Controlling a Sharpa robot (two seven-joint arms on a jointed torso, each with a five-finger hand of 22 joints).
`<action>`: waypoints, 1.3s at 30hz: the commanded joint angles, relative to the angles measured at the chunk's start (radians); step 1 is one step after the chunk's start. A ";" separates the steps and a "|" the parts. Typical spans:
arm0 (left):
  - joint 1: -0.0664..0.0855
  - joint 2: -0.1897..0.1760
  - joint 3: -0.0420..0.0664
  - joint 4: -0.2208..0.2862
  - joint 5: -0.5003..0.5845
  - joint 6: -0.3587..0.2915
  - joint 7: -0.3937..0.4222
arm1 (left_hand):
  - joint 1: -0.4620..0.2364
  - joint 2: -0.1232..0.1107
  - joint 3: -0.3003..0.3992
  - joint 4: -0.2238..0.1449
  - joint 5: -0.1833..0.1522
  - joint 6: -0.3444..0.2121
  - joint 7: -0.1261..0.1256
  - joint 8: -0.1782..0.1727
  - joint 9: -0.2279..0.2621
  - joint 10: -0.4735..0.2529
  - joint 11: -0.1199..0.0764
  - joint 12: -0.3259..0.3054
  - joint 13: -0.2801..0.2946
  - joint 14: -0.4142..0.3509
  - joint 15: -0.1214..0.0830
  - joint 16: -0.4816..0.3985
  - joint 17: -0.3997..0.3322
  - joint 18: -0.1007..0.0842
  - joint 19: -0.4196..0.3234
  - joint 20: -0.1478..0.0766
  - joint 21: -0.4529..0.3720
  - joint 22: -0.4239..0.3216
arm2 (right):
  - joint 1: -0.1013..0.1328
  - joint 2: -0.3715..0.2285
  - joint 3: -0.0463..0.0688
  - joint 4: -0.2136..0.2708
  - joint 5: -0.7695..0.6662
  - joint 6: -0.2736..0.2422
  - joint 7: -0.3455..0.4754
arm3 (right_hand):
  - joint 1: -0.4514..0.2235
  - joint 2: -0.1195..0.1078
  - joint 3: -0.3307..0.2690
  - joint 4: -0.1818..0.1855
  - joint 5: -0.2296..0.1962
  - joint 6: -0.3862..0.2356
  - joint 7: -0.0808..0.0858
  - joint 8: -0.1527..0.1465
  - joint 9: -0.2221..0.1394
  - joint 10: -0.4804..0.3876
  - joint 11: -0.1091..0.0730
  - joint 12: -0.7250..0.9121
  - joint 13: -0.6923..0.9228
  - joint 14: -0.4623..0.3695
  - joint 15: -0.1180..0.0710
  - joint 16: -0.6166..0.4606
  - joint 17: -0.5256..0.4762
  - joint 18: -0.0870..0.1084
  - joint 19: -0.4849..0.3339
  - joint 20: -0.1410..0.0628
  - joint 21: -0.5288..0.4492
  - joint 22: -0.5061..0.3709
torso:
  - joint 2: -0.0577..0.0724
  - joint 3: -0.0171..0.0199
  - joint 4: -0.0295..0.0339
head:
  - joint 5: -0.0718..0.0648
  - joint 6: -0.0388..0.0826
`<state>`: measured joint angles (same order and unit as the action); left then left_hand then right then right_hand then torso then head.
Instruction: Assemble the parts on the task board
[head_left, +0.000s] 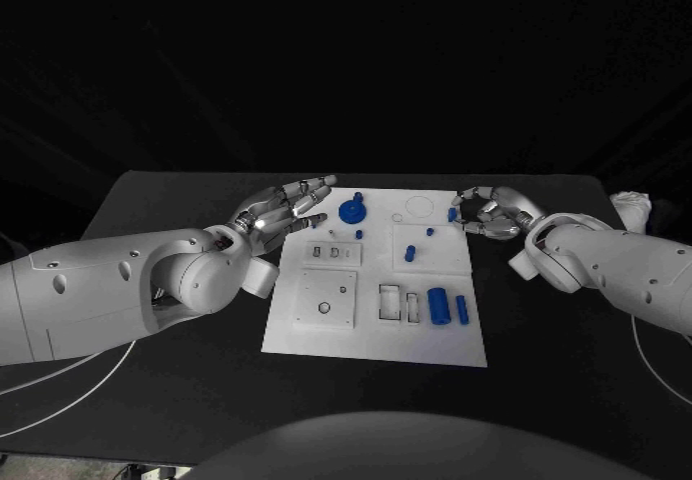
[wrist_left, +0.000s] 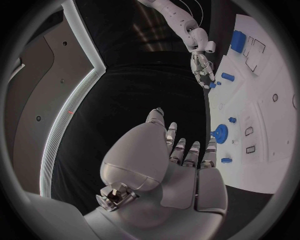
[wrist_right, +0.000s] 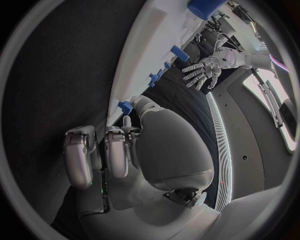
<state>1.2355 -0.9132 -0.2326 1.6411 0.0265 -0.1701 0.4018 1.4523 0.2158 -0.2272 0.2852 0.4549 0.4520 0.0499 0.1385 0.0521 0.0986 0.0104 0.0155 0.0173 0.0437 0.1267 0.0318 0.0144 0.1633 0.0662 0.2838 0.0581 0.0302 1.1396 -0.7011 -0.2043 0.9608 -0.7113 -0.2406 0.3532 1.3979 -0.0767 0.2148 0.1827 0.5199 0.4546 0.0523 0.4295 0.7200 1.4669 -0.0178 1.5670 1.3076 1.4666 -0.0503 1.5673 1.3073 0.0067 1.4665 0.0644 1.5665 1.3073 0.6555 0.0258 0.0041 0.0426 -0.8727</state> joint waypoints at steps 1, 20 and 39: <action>0.000 0.002 0.001 0.002 0.000 0.020 0.008 | 0.014 0.000 0.006 -0.003 0.006 -0.002 0.007 0.003 0.001 0.001 0.006 0.003 0.002 0.002 0.006 0.006 0.001 0.016 0.001 0.002 0.005 0.002 | -0.003 0.004 0.000 -0.005 -0.003 0.030 -0.005 | 0.009 0.002 0.005 0.001 -0.006 0.004 0.002 0.005 -0.002 0.104 0.007 0.004 0.263 0.104 0.005 0.003 0.263 -0.007 0.104 0.003 0.004 0.263 | -0.001 0.0003 0.0002 | 0.001 0.000; 0.000 0.001 0.001 0.002 0.000 0.026 -0.001 | 0.015 0.001 0.007 -0.003 0.007 -0.002 0.008 0.004 0.001 0.002 0.007 0.003 0.002 0.002 0.007 0.006 0.002 0.016 0.001 0.003 0.005 0.002 | -0.005 0.026 0.000 -0.028 0.020 0.061 -0.022 | 0.016 0.014 0.023 -0.001 0.001 0.019 0.000 0.017 -0.013 0.104 0.008 0.004 0.263 0.104 0.006 0.003 0.263 -0.005 0.099 0.003 0.000 0.262 | -0.001 0.0001 0.0002 | 0.000 0.000; 0.000 0.003 0.001 0.002 0.000 0.034 -0.011 | 0.017 0.001 0.008 -0.003 0.007 -0.001 0.009 0.004 0.001 0.004 0.008 0.003 0.002 0.002 0.008 0.007 0.002 0.015 0.001 0.003 0.005 0.002 | -0.005 0.038 0.001 -0.043 0.039 0.059 -0.040 | 0.019 0.023 0.041 -0.004 -0.021 0.055 -0.004 0.032 -0.040 0.104 0.006 0.004 0.263 0.104 0.005 0.003 0.263 -0.004 0.095 0.003 -0.003 0.260 | -0.001 0.0000 -0.0005 | 0.003 0.000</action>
<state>1.2355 -0.9125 -0.2326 1.6410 0.0265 -0.1580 0.3897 1.4614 0.2169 -0.2242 0.2823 0.4587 0.4483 0.0534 0.1385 0.0520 0.1023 0.0141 0.0155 0.0181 0.0437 0.1267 0.0317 0.0144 0.1633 0.0662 0.2838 0.0581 0.0310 1.1364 -0.6647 -0.2033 0.9198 -0.6785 -0.1981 0.3227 1.4135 -0.0608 0.2501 0.1767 0.5016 0.5021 0.0481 0.4566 0.6813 1.4668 -0.0178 1.5670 1.3078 1.4666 -0.0502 1.5673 1.3079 0.0067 1.4664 0.0644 1.5664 1.3077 0.6548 0.0257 0.0040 0.0445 -0.8727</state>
